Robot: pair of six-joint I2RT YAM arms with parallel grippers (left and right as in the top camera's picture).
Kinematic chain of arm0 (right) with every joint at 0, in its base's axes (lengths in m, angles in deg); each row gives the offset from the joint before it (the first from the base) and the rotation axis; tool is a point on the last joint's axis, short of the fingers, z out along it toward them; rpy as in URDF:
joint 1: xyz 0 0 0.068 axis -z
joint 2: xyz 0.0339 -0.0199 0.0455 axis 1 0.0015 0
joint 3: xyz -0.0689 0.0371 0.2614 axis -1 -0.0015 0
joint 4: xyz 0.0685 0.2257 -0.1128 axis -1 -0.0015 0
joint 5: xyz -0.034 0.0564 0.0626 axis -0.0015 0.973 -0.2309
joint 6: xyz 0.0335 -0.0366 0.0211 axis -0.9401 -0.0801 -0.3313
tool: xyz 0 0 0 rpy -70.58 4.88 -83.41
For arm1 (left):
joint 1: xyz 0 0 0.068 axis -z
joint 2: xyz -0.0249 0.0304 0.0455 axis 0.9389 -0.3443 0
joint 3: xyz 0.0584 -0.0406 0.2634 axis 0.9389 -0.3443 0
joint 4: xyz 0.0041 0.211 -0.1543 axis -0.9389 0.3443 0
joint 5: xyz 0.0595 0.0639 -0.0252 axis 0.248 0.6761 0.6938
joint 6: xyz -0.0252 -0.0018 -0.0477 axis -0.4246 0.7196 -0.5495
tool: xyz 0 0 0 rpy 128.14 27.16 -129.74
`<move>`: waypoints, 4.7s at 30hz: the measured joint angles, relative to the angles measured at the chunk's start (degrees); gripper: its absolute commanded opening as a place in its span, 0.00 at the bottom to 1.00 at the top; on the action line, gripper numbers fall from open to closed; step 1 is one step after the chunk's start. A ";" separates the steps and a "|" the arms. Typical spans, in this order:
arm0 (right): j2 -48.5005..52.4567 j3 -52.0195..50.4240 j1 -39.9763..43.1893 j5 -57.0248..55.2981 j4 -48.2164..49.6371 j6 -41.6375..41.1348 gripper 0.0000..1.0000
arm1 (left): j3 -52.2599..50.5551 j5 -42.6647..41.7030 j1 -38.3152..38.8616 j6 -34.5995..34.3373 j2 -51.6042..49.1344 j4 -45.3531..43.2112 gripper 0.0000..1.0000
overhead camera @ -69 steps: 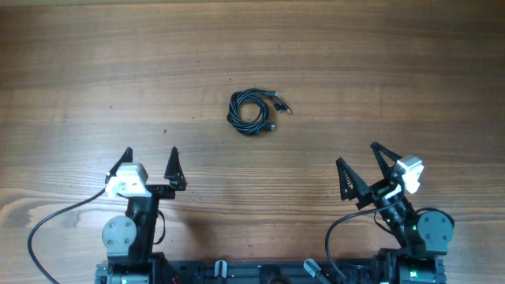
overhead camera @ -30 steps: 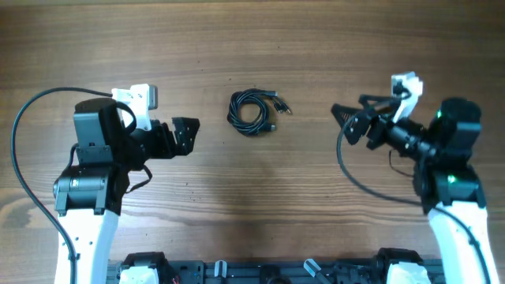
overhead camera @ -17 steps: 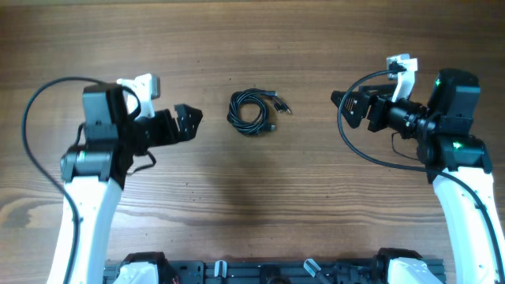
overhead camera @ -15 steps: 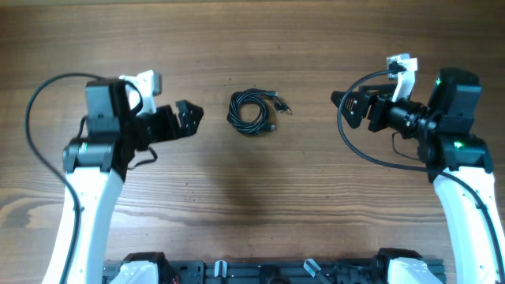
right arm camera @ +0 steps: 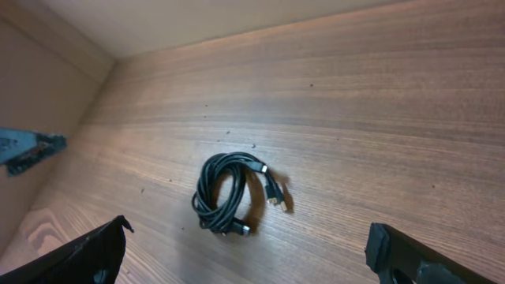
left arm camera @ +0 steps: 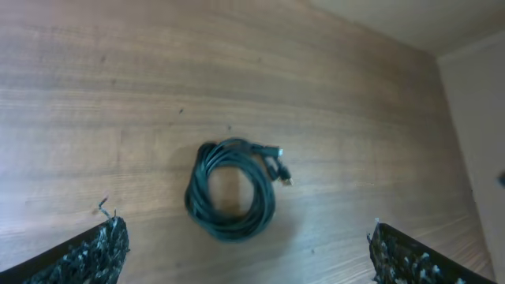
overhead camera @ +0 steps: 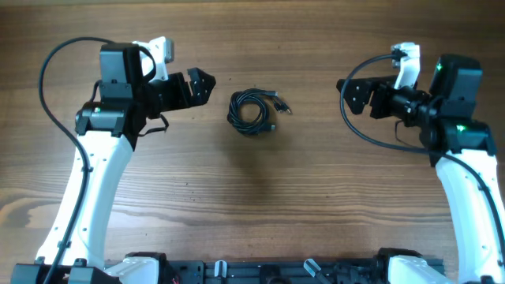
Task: Untangle cables
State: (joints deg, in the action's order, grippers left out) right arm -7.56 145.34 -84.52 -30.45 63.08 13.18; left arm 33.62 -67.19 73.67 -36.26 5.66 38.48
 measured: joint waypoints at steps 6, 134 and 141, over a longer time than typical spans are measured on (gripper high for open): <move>1.79 0.00 0.00 -0.37 0.61 -3.93 1.00 | 0.26 0.00 2.05 -0.04 -2.23 -4.63 1.00; 11.15 3.85 -29.16 -30.91 -6.51 -32.41 0.04 | -0.33 -6.01 11.98 -10.49 -9.55 -6.86 0.17; 12.61 0.98 -25.38 -36.89 -8.26 -31.21 0.06 | 0.02 3.85 10.19 -9.20 -10.05 -3.67 0.11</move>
State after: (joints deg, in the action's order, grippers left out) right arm 5.05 146.33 -109.90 -67.35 54.82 -18.03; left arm 33.64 -63.34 83.86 -45.46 -4.40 34.81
